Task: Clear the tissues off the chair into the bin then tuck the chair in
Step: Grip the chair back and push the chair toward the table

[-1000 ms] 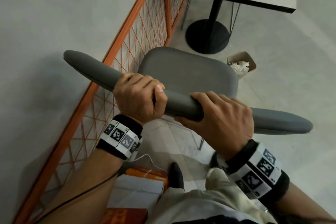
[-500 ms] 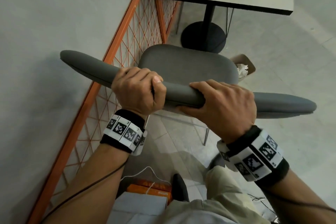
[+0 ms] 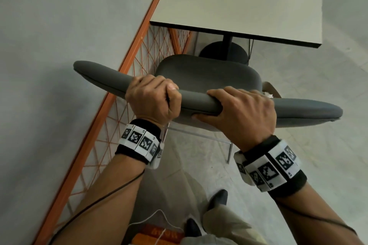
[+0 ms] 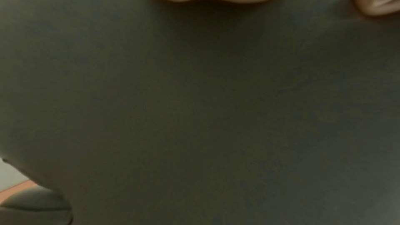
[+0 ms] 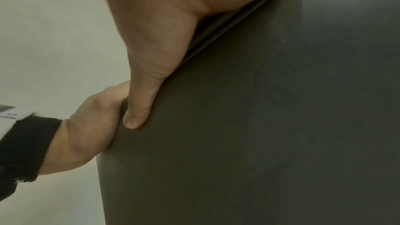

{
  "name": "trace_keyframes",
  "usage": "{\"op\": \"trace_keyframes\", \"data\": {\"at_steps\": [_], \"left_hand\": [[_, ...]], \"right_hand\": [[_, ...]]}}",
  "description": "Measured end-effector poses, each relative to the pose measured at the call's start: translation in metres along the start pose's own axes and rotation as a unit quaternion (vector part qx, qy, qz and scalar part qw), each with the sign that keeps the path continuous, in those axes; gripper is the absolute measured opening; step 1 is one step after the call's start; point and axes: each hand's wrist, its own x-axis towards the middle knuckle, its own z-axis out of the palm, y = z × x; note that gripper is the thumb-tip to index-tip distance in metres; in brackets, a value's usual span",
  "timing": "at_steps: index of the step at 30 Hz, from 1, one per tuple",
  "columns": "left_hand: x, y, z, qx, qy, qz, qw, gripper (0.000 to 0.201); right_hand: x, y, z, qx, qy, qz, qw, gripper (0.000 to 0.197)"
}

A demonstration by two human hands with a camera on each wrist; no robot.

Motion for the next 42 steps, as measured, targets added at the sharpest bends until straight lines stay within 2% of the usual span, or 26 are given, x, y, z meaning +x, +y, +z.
{"op": "trace_keyframes", "data": {"at_steps": [17,25,32,34,36,42], "left_hand": [[0.125,-0.031,0.128,0.007,0.008,-0.015,1.0,0.041],[0.167,-0.06,0.172,-0.019,0.008,-0.013,1.0,0.042],[0.183,-0.065,0.183,-0.02,-0.009,-0.015,1.0,0.042],[0.186,-0.064,0.181,-0.019,-0.019,-0.022,0.999,0.04],[0.186,-0.062,0.178,-0.012,-0.032,-0.027,0.999,0.038],[0.18,-0.052,0.161,-0.028,-0.092,-0.066,0.993,0.039]], "right_hand": [[0.158,0.08,0.02,-0.006,0.005,0.019,1.0,0.055],[0.214,0.087,0.03,-0.012,0.01,0.047,0.999,0.054],[0.233,0.092,0.029,-0.039,0.018,0.059,0.997,0.058],[0.233,0.093,0.026,-0.035,-0.007,0.058,0.998,0.063],[0.233,0.094,0.024,-0.03,-0.03,0.056,0.998,0.066],[0.227,0.092,0.026,-0.033,-0.024,0.039,0.998,0.069]]}}
